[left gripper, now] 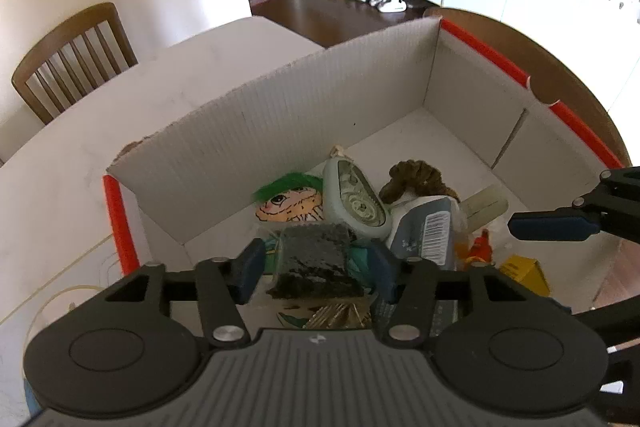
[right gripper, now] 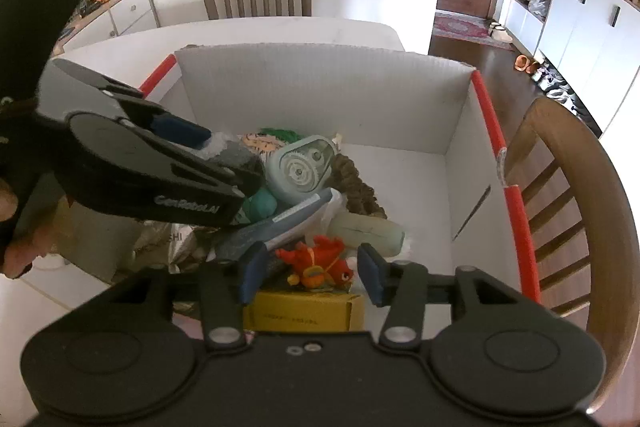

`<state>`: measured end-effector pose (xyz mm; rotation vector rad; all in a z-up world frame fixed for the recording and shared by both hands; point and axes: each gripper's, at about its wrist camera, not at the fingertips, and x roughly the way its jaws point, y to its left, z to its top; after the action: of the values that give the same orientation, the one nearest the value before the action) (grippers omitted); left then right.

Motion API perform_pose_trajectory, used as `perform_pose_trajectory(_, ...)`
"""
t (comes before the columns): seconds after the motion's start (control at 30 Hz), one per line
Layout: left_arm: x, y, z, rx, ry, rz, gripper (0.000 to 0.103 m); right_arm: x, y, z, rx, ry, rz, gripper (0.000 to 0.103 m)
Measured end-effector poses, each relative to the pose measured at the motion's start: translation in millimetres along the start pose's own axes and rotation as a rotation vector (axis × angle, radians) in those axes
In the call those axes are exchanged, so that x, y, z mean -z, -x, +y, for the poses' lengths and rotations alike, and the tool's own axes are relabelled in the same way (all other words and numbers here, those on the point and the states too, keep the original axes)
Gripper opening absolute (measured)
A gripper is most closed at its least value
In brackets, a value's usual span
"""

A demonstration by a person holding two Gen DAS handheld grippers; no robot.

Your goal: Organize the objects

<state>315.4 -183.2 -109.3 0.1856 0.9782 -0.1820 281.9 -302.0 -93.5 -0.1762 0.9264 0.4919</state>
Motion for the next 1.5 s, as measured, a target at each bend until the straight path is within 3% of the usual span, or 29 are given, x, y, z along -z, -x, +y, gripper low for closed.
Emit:
perform_pose_trajectory(0.53, 17, 64, 2, 0.028, 0.045, -0.120, 0.066, 0, 42, 1, -0.011, -0.050, -0.105, 0.064)
perform_pose_trajectory(1.0, 47, 127, 25, 0.057, 0.063, -0.240, 0.085, 9, 80, 23, 0.011, -0.130, -0.213, 0.089)
perform_pose_trajectory(1.17, 59, 143, 37, 0.058, 0.075, -0.275, 0.098, 12, 89, 34, 0.014, -0.180, -0.256, 0.100)
perform_pose_trajectory(1.5, 81, 166, 55, 0.125, 0.101, -0.329, 0.103, 21, 108, 47, 0.038, -0.259, -0.318, 0.102)
